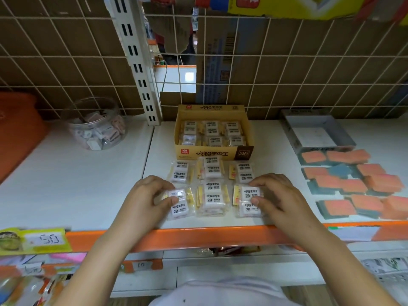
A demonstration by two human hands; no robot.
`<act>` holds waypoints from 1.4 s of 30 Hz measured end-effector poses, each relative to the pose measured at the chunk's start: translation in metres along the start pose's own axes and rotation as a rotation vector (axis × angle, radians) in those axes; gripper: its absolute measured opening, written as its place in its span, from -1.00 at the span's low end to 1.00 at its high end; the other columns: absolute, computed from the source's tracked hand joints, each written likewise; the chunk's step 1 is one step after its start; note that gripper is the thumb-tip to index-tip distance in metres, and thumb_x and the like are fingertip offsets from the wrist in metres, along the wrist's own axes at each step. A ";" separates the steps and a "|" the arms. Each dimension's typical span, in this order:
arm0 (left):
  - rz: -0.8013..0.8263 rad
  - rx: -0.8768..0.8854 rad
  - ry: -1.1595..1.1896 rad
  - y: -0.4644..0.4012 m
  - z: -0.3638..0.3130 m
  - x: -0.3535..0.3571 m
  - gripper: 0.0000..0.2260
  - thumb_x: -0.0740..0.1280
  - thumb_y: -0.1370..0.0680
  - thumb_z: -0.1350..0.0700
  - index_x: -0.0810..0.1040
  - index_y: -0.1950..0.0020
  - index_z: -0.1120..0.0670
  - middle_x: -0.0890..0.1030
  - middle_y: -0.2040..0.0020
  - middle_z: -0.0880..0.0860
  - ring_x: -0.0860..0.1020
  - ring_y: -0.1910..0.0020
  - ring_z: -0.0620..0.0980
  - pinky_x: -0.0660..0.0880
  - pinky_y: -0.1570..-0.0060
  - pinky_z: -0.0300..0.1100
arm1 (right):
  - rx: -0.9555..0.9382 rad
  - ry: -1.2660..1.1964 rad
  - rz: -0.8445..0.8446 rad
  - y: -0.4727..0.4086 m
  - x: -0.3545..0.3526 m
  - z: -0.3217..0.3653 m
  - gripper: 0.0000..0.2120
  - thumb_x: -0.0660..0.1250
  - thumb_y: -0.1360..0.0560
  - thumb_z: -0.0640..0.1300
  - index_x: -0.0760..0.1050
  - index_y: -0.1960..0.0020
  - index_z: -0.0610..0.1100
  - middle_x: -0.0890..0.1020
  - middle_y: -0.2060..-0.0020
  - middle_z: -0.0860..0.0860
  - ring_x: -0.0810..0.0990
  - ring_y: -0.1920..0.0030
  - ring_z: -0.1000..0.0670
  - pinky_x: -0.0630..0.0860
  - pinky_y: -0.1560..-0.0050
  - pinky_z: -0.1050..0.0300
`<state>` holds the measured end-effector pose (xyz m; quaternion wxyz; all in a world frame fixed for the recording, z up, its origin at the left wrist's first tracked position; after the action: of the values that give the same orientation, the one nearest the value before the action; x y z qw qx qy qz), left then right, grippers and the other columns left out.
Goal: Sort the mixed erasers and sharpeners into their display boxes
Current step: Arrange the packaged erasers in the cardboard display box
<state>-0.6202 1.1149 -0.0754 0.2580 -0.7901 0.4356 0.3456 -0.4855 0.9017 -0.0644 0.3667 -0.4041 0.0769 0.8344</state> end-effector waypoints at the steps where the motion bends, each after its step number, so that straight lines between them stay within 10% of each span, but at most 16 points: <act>1: -0.006 -0.032 0.046 -0.001 0.002 -0.001 -0.87 0.47 -0.39 0.17 0.61 0.09 0.05 0.60 0.09 -0.01 0.52 0.05 -0.02 0.34 0.14 -0.45 | 0.027 -0.083 0.001 0.000 0.000 -0.002 -0.88 0.32 -0.43 -0.09 0.50 0.03 0.03 0.54 0.06 0.13 0.48 0.02 0.05 0.37 0.01 0.41; 5: -0.027 -0.107 0.263 -0.002 0.005 -0.010 -0.75 0.50 -0.32 0.28 0.60 0.27 -0.08 0.62 0.24 -0.02 0.54 0.21 -0.05 0.40 0.21 -0.38 | 0.144 -0.411 -0.045 -0.002 -0.005 -0.008 -0.68 0.39 -0.39 -0.37 0.54 0.15 0.07 0.60 0.15 -0.02 0.53 0.17 -0.06 0.50 0.12 0.15; 11: -0.166 -0.018 0.403 -0.030 -0.027 -0.049 -0.74 0.43 -0.36 0.37 0.56 0.22 -0.01 0.60 0.31 -0.10 0.52 0.32 -0.29 0.42 0.30 -0.50 | 0.129 -0.588 -0.161 -0.043 -0.027 0.012 -0.68 0.34 -0.40 -0.44 0.49 0.15 -0.01 0.59 0.19 0.04 0.57 0.24 0.15 0.53 0.30 0.36; 20: -0.132 0.012 0.325 -0.118 -0.043 -0.036 -0.80 0.41 -0.43 0.30 0.50 0.18 0.01 0.54 0.22 -0.11 0.56 0.18 -0.06 0.50 0.19 -0.23 | 0.112 -0.288 -0.075 -0.138 -0.007 0.027 -0.64 0.32 -0.47 -0.25 0.40 -0.25 -0.10 0.49 -0.04 0.08 0.52 0.05 0.10 0.54 0.17 0.27; 26: 0.017 0.020 0.008 -0.137 -0.037 -0.016 -0.93 0.35 -0.50 0.21 0.57 0.05 0.07 0.56 0.24 -0.08 0.54 0.29 -0.15 0.48 0.23 -0.27 | 0.080 -0.072 0.037 -0.150 0.018 0.022 -0.84 0.33 -0.47 -0.26 0.50 -0.05 -0.19 0.54 0.04 -0.02 0.44 0.17 0.16 0.34 0.23 0.38; 33: 0.192 0.125 -0.268 -0.147 -0.038 0.001 -0.80 0.30 -0.51 0.21 0.61 -0.11 0.11 0.59 -0.09 0.07 0.49 -0.10 0.03 0.41 -0.12 -0.13 | 0.043 -0.017 0.099 -0.153 0.027 0.020 -0.89 0.34 -0.46 -0.26 0.57 0.01 -0.21 0.58 0.08 -0.04 0.48 0.14 0.12 0.28 0.23 0.39; 42: 0.160 0.181 -0.219 -0.131 -0.048 -0.009 -0.76 0.26 -0.53 0.24 0.55 -0.19 0.13 0.57 -0.10 0.07 0.51 0.00 -0.03 0.36 0.15 -0.33 | 0.023 0.035 0.094 -0.140 0.019 0.027 -0.79 0.22 -0.54 -0.20 0.56 -0.11 -0.17 0.59 -0.06 -0.05 0.54 -0.05 -0.02 0.45 0.00 0.15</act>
<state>-0.4948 1.1496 -0.0241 0.3460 -0.6840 0.4956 0.4084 -0.4154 1.0239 -0.0366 0.3306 -0.4103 0.1118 0.8426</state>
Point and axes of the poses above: each hand's wrist, its own y-axis away from the middle knuckle, its own x-axis out of the palm, z = x × y, the point moved 7 cm from there along -y, towards the middle knuckle
